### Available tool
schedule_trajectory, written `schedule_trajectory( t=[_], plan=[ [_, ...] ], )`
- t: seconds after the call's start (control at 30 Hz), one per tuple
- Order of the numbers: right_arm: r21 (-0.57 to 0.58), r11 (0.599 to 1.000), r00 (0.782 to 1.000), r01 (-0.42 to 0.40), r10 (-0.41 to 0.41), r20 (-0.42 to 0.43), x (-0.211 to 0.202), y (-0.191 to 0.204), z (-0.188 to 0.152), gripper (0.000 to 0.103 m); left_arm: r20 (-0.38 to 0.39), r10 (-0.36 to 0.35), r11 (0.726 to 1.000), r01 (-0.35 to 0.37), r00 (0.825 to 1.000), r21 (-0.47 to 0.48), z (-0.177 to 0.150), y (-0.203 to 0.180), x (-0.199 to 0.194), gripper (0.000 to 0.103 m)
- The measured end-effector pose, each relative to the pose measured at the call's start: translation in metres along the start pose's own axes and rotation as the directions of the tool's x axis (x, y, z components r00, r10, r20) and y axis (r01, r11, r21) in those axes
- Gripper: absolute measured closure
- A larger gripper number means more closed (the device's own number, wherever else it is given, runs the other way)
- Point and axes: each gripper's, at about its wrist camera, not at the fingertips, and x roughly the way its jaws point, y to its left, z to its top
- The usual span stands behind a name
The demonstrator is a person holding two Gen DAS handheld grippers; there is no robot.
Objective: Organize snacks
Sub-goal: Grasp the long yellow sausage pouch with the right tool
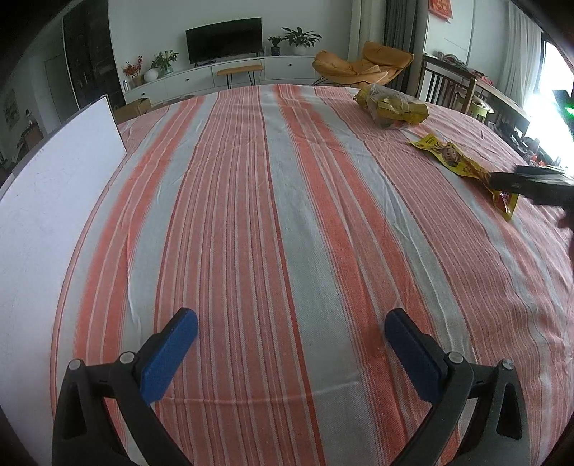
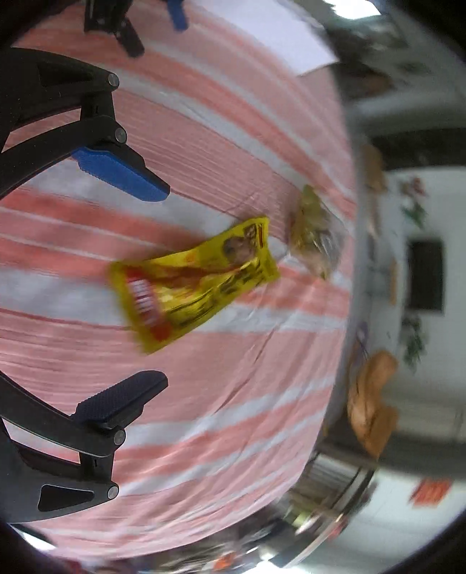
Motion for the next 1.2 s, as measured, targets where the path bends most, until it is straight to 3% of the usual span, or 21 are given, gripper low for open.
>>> schedule_trajectory(
  t=[0.13,0.23,0.33,0.4,0.43,0.53,0.73,0.77,0.8,0.83,0.97,1.2],
  plan=[
    [-0.043,0.999,0.99,-0.031,0.025,-0.14,0.05,0.005,0.016,0.006,0.0,0.0,1.0,0.0,1.0,0.0,0.0,0.0,0.0,0.0],
    [0.015,0.996,0.986,-0.083,0.085,-0.145,0.054,-0.005,0.011,0.007,0.0,0.0,1.0,0.0,1.0,0.0,0.0,0.0,0.0,0.0],
    [0.024,0.997,0.991,-0.071,0.073,-0.115,0.041,-0.008,0.001,0.033,0.0,0.0,1.0,0.0,1.0,0.0,0.0,0.0,0.0,0.0],
    [0.052,0.996,0.991,-0.066,0.071,-0.113,0.029,-0.013,-0.009,0.063,0.0,0.0,1.0,0.0,1.0,0.0,0.0,0.0,0.0,0.0],
    [0.079,0.993,0.99,-0.086,0.094,-0.106,0.02,-0.015,-0.018,0.066,-0.001,0.0,1.0,0.0,1.0,0.0,0.0,0.0,0.0,0.0],
    [0.107,0.993,0.995,-0.05,0.059,-0.081,0.0,-0.013,-0.042,0.068,-0.001,0.0,1.0,0.0,1.0,0.0,0.0,0.0,0.0,0.0],
    [0.197,0.98,1.0,-0.004,-0.002,0.028,-0.022,-0.015,-0.074,0.064,-0.001,0.0,1.0,0.0,1.0,0.0,0.0,0.0,0.0,0.0],
    [0.202,0.979,0.999,-0.008,-0.001,0.044,-0.023,-0.016,-0.077,0.047,-0.001,0.0,1.0,0.0,1.0,0.0,0.001,0.0,0.0,0.0],
    [0.193,0.981,0.999,-0.016,0.006,0.049,-0.023,-0.014,-0.077,0.016,-0.001,0.0,1.0,0.0,1.0,0.0,0.0,0.0,0.0,0.0],
    [0.187,0.982,0.999,-0.017,0.009,0.042,-0.021,-0.014,-0.074,0.006,-0.001,0.0,1.0,0.0,1.0,0.0,0.0,0.0,0.0,0.0],
    [0.143,0.989,1.0,0.026,-0.025,-0.012,-0.012,-0.004,-0.069,0.005,-0.001,0.002,1.0,-0.001,1.0,0.001,0.0,0.0,0.0,0.0],
    [0.138,0.99,1.0,0.027,-0.026,-0.011,-0.012,-0.002,-0.071,0.005,-0.001,0.005,1.0,-0.005,1.0,0.003,0.0,-0.001,0.0,0.0]
  ],
)
